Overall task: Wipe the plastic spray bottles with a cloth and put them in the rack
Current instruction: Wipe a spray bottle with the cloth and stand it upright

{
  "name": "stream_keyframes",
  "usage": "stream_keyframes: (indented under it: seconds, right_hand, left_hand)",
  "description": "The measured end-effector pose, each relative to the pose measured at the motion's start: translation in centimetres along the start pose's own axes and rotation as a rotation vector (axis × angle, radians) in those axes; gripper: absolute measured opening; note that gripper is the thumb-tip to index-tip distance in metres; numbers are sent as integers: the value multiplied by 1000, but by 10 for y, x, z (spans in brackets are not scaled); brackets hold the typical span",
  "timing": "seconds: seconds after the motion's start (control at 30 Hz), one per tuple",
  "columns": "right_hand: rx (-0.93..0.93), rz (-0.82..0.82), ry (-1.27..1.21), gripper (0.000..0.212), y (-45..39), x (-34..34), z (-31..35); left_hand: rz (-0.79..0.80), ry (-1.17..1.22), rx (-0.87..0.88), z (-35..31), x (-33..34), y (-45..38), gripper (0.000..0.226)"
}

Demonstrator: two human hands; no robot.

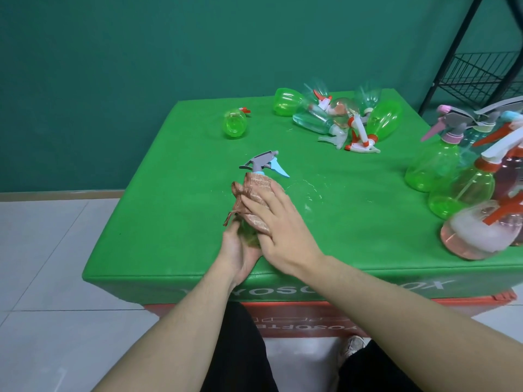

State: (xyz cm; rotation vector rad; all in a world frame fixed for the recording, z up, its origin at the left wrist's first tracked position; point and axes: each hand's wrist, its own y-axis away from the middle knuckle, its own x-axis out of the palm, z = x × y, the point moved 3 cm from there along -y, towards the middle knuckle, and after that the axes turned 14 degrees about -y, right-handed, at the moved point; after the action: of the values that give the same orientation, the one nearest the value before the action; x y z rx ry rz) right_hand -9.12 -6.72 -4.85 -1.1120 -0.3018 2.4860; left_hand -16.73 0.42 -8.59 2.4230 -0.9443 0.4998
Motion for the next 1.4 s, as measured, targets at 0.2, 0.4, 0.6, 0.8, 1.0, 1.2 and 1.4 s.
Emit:
stream_keyframes:
  seconds: [0.2,0.4,0.6,0.8,1.0,1.2,1.4]
  right_hand:
    - [-92,34,31,68,26,13,2]
    - [-168,50,106,74,45,15,-5]
    - [-98,24,51,72,33,12,-2]
    - [53,-27,22,70,-12,-1,11]
    - [262,1,-156,56,-54,-8,0]
    - [281,-23,-185,52,-47,-4,3]
    - [85,-7,-26,68,-11,2,8]
  left_hand:
    - [-51,-88,-13,3,-2,2,39]
    - [-9,-81,-45,4,-4,3,59]
    - [-32,-107,2,4,-2,5,36]
    - [21,-39,30,1,4,0,38]
    - [33,-88,-16,0,2,-1,42]
    - [29,-57,-17,1,0,0,42]
    - [-43,3,1,3,-3,-2,41]
